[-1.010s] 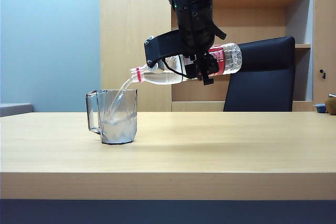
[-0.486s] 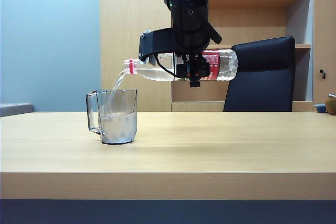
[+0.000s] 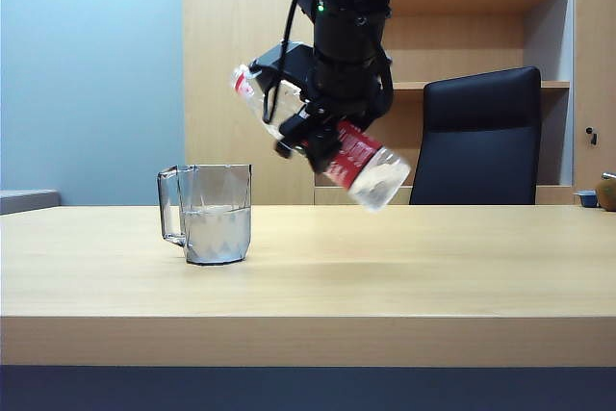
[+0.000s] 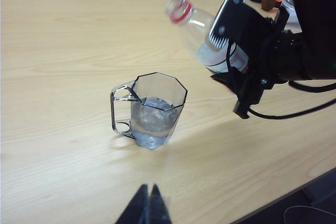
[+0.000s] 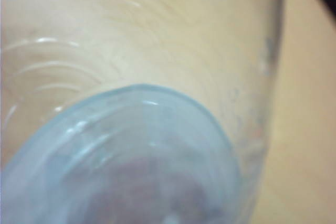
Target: Pick up the mineral water bottle on the table and pour water into the mug until it's half full.
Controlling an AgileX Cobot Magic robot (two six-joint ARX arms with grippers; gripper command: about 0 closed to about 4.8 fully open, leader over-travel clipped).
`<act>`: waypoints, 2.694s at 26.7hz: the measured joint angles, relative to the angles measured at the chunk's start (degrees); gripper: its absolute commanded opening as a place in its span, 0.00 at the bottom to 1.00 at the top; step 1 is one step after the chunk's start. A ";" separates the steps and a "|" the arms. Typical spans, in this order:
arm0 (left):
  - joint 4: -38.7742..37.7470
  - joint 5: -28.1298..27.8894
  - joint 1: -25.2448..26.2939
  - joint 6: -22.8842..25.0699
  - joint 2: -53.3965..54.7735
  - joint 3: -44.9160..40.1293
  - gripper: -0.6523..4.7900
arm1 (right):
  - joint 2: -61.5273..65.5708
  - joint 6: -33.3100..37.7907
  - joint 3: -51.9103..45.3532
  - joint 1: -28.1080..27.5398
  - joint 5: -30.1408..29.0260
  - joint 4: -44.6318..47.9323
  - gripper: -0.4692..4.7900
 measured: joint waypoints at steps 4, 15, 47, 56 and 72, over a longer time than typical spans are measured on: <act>-0.24 0.00 0.00 0.00 0.00 -0.02 0.11 | -0.52 8.11 -4.04 -1.68 -3.89 5.27 0.55; -2.78 -0.02 0.00 -0.02 0.00 0.00 0.11 | -6.21 25.22 -30.49 -7.34 -14.25 48.02 0.55; -2.19 -0.87 0.00 0.00 0.04 0.00 0.11 | -4.15 23.02 -37.48 -7.61 -14.51 64.35 1.00; 3.06 -14.53 0.02 2.49 -13.92 -0.02 0.11 | -13.77 22.80 -48.19 -4.85 -12.68 63.06 1.00; -1.27 -23.02 0.02 2.58 -25.62 -4.13 0.11 | -27.52 22.82 -53.42 4.26 -5.99 58.75 0.72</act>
